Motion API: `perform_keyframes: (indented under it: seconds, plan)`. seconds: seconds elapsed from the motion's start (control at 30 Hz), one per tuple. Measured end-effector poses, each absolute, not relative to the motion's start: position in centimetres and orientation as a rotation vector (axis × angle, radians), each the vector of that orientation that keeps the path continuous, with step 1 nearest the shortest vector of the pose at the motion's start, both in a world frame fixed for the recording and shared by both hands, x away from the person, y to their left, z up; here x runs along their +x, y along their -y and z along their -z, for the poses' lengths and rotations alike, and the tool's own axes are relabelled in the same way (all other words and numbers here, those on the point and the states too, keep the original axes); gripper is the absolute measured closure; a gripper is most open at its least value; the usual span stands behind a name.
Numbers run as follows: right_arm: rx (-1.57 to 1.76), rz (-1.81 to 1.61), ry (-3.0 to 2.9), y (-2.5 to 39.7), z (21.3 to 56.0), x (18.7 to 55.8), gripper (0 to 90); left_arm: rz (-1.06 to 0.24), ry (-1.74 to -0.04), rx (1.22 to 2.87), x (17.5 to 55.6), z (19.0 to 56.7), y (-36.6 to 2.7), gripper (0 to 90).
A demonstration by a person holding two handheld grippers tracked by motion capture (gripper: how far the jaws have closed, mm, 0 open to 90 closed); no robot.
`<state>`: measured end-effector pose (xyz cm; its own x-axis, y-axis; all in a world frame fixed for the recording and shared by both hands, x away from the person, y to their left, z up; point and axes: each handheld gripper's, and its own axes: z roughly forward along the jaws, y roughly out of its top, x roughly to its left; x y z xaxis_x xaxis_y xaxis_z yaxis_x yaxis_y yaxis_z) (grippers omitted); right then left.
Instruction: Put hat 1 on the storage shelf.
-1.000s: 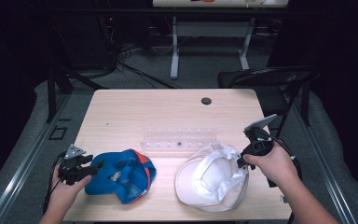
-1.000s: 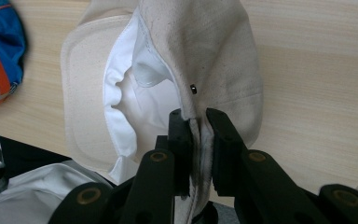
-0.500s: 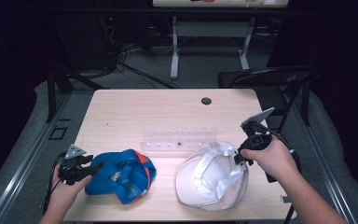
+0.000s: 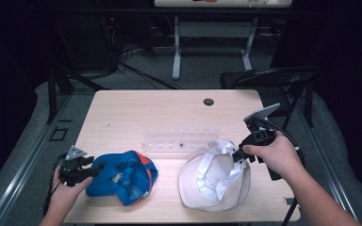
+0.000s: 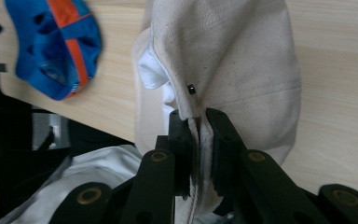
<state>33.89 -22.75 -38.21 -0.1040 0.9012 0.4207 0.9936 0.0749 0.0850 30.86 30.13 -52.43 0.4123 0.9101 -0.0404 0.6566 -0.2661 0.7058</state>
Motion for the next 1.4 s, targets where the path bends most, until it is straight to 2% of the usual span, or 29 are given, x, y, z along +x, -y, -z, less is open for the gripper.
perform_keyframes:
  seconds: [0.83, 1.4]
  plan:
    - [-1.635, 0.834, 1.79, 22.8, 37.2, 33.6, 81.4, -0.498, -1.324, 2.039, 30.8, 52.2, -29.8, 48.0]
    - [-1.592, 1.006, 1.685, 22.8, 35.9, 34.2, 81.4, -0.496, -1.3, 2.08, 30.6, 52.0, -28.8, 47.9]
